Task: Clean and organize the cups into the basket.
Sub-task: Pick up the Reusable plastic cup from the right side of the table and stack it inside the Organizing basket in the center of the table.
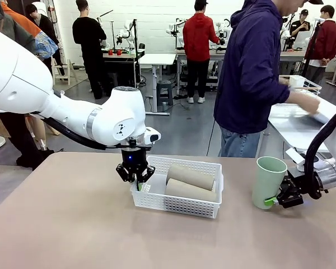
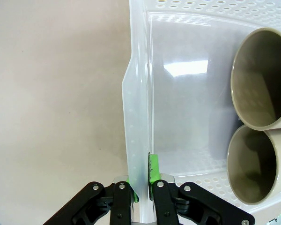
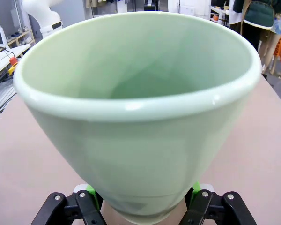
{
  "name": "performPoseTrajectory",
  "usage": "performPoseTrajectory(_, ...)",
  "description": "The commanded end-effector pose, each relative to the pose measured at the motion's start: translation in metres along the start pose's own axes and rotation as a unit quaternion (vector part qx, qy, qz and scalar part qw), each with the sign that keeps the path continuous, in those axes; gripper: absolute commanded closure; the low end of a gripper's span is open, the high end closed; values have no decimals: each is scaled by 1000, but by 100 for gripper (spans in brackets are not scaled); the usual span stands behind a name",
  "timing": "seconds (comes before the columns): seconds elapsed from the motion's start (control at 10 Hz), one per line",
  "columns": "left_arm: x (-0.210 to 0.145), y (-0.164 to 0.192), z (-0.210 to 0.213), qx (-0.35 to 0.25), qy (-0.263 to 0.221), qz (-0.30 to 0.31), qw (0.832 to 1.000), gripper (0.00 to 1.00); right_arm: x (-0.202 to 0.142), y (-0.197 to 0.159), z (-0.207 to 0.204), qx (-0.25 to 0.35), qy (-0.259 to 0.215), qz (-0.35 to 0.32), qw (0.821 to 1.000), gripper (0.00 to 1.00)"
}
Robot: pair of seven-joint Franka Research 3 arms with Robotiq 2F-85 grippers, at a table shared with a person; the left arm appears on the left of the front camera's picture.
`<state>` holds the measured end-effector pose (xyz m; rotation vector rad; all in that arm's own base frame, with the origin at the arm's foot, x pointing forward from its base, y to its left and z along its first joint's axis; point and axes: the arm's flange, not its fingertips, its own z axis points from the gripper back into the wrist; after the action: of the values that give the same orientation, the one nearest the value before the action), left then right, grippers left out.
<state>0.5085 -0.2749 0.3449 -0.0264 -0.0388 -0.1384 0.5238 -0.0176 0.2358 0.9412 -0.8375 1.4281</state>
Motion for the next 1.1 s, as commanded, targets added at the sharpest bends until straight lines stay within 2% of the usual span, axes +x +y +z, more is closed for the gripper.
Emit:
performPoseTrajectory(0.0, 0, 2, -1, 2, 0, 0, 1000, 100, -3, -4, -2, -13, -15, 10, 1000, 100)
performPoseTrajectory(0.1, 0, 2, -1, 2, 0, 0, 1000, 100, -1, -3, -2, -24, -15, 5, 1000, 100)
performPoseTrajectory(0.2, 0, 2, -1, 2, 0, 0, 1000, 100, 7, 1, -3, -48, -15, -20, 999, 38)
performPoseTrajectory(0.4, 0, 2, -1, 2, 0, 0, 1000, 100, 65, 15, 1, -120, -24, -53, 991, 38)
performPoseTrajectory(0.6, 0, 2, -1, 2, 0, 0, 1000, 100, 125, 31, 11, -144, -8, -56, 988, 38)
performPoseTrajectory(0.8, 0, 2, -1, 2, 0, 0, 1000, 100, 162, 42, 16, -144, 29, -62, 987, 38)
performPoseTrajectory(1.0, 0, 2, -1, 2, 0, 0, 1000, 100, 176, 48, 16, -147, 39, -62, 986, 38)
